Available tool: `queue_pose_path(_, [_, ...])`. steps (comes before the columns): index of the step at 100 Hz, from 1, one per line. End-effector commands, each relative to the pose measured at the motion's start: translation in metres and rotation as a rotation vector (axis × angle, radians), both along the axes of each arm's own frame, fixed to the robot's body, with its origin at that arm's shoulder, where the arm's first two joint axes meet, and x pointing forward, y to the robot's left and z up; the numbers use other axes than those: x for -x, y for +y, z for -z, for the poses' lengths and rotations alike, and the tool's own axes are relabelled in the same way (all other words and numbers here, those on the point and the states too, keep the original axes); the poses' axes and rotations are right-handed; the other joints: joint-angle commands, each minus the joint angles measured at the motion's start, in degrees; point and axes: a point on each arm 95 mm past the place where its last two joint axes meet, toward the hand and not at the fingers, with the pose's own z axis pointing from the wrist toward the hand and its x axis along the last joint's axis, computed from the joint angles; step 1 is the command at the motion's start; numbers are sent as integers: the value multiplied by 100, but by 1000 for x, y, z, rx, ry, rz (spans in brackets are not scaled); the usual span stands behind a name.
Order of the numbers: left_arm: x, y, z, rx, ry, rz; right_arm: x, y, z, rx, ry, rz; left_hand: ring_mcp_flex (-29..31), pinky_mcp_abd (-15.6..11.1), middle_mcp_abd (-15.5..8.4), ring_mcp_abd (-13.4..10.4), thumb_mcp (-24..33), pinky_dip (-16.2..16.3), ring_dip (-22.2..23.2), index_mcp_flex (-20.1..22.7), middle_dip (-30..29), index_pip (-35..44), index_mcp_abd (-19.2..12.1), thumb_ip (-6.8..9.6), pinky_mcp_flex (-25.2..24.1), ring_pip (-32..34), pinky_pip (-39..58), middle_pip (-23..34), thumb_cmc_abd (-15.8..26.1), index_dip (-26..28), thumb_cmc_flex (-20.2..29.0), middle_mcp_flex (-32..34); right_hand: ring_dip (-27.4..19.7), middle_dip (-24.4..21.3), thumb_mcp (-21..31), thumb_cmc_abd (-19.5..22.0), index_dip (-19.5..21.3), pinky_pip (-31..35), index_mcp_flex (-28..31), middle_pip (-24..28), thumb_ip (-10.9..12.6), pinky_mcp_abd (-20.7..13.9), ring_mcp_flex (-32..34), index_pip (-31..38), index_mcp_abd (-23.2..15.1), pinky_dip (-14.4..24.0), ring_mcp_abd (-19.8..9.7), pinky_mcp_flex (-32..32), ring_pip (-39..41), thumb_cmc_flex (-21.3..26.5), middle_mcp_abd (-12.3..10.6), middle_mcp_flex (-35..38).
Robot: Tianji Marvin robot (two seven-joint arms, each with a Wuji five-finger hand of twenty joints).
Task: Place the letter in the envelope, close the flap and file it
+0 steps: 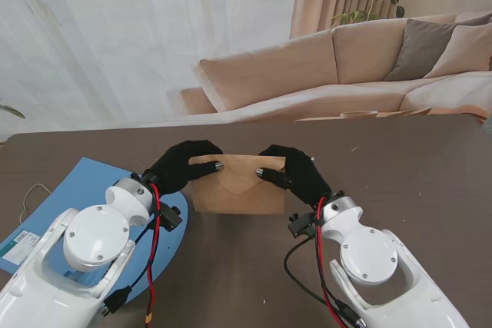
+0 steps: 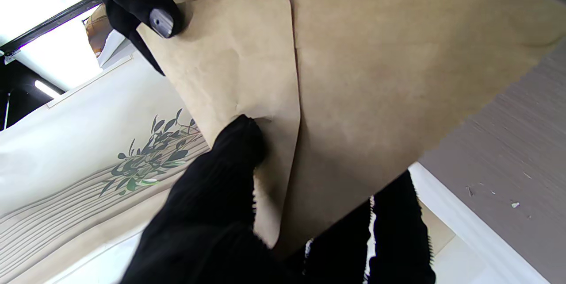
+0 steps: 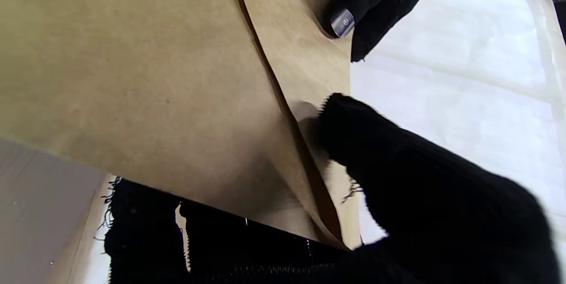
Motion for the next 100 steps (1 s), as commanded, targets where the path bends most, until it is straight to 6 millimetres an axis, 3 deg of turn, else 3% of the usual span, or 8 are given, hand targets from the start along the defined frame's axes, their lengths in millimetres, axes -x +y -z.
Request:
queue_pose_path(1, [3,-4,-3,40,13,16,4,2,2,11,24,-23,198,45,-74,-11,172,-4,121,230,109,336,-447,4,28,127,192,206,248,257,349,197,106,-101,123,-103,-68,16,-162,-15,101,-77,-185,-439,135,11,12,-114,-89,-316,-5,-328])
queue_pose_path(25, [6,-2,-8,68,7,14,4,2,4,0,59,-22,236,41,-37,-13,212,-2,157,240,147,274,-457,-6,72,188,260,241,261,394,349,204,-263,-542,-64,180,168,-887,-103,-462,233,7,-742,-1254,129,-242,64,-835,-1087,-583,-18,-750])
queue_pose_path(40, [6,-2,-8,66,5,16,2,5,4,-59,69,-19,244,51,-43,-11,216,-13,152,246,142,240,-448,-9,83,178,268,233,260,425,349,202,-268,-634,-88,131,-417,-945,-70,-474,155,94,-584,-48,-208,-219,138,-846,-1080,-286,-12,-442])
queue_pose_path(55, [7,-4,-6,60,12,16,-1,9,3,-95,62,-22,234,49,-47,-5,214,-25,143,248,136,203,-440,-10,73,158,261,215,256,424,349,193,-208,-584,5,226,-307,-748,485,-402,127,189,-203,411,-396,-142,152,-558,-836,186,-21,77])
queue_pose_path(85, [7,-1,-5,42,11,18,-1,10,2,-104,51,-5,-395,-137,-205,-203,-229,-242,-184,-33,123,-862,-377,49,-292,-579,-295,-882,51,-845,348,-222,114,242,231,203,969,80,651,438,197,215,396,835,-283,62,108,217,264,713,160,428])
queue_pose_path(90, [7,1,-4,38,10,22,-1,9,2,-105,52,2,-739,-212,-254,-330,-514,-298,-344,-361,-316,-1345,-194,149,-457,-968,-676,-1031,-9,-1044,35,-854,108,242,219,206,973,90,655,426,182,218,418,805,-265,57,108,246,268,725,167,437])
queue_pose_path(93, [8,2,-4,36,11,25,-1,9,3,-106,54,7,-974,-267,-306,-405,-135,-310,-480,-544,-1307,-1658,-123,77,-579,-1260,-1019,-915,-95,-1117,-442,-1375,104,236,214,203,969,93,654,413,174,221,427,788,-248,54,112,255,267,728,181,437])
queue_pose_path(100, [8,6,-4,24,4,35,0,8,4,-109,58,19,-1404,-354,-405,-557,600,-346,-753,-926,-1788,-2072,-61,38,-751,-1833,-1652,-1221,-235,-1620,-1382,-1982,81,204,209,192,947,108,680,359,152,243,470,739,-221,42,121,314,248,738,198,473])
